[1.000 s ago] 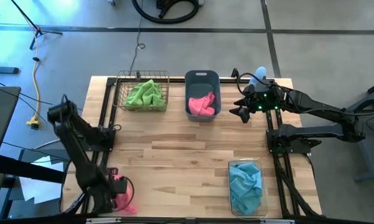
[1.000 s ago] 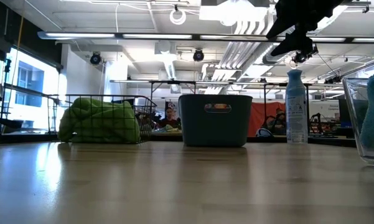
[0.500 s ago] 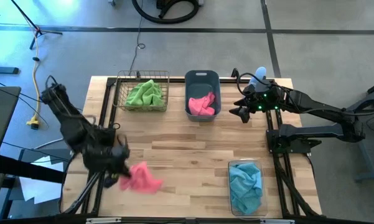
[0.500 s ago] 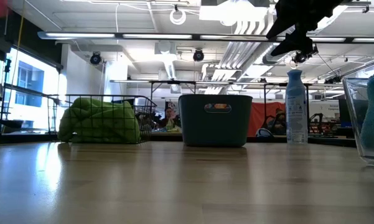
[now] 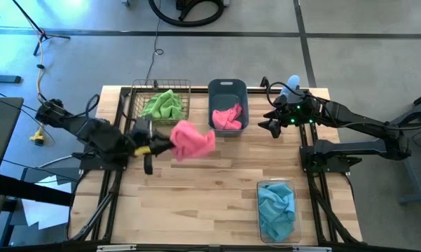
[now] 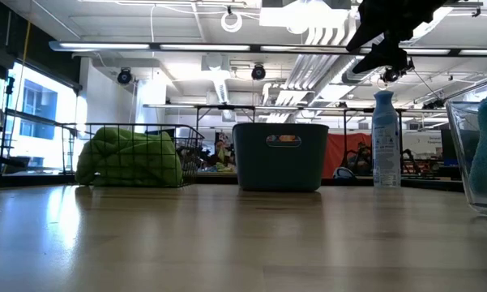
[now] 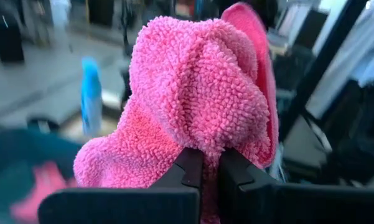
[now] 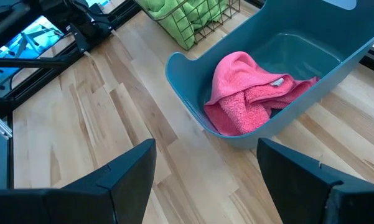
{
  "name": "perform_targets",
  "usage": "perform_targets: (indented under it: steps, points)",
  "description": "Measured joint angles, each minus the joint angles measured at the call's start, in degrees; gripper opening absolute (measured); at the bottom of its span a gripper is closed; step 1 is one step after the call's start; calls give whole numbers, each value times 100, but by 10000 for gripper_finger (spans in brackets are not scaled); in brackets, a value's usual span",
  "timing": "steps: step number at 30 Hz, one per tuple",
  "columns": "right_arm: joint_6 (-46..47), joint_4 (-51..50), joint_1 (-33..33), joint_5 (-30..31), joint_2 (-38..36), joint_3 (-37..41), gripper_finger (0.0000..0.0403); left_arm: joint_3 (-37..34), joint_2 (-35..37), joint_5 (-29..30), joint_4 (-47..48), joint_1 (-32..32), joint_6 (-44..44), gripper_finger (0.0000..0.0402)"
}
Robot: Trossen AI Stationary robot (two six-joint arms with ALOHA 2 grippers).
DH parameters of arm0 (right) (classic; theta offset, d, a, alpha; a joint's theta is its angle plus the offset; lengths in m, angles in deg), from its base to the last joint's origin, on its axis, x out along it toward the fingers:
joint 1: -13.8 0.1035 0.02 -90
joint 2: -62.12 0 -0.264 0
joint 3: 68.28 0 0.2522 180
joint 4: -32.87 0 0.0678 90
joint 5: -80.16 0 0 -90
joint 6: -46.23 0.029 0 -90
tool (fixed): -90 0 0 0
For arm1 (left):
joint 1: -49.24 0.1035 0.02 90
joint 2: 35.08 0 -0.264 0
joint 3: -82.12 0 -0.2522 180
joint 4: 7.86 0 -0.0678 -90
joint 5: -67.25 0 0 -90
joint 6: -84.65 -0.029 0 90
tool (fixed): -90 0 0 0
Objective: Sort microfiber towel by color & place in baskets
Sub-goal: Put the pink towel into the blue bin
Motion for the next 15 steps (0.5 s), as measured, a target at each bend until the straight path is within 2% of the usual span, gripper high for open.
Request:
perform_targets:
  steps: [3,6,10,15]
  points:
    - [-1,14,0,0,0,0,272,2,-87,-11,-655,263,-507,0]
    - [-37,14,-1,3,0,0,272,2,-245,-268,-1177,510,-847,0]
    - [-46,63,0,4,0,0,272,5,-585,-800,-1587,823,-1037,0]
    - [-187,323,0,4,0,0,272,-51,-1073,-1112,-2156,1154,-1039,0]
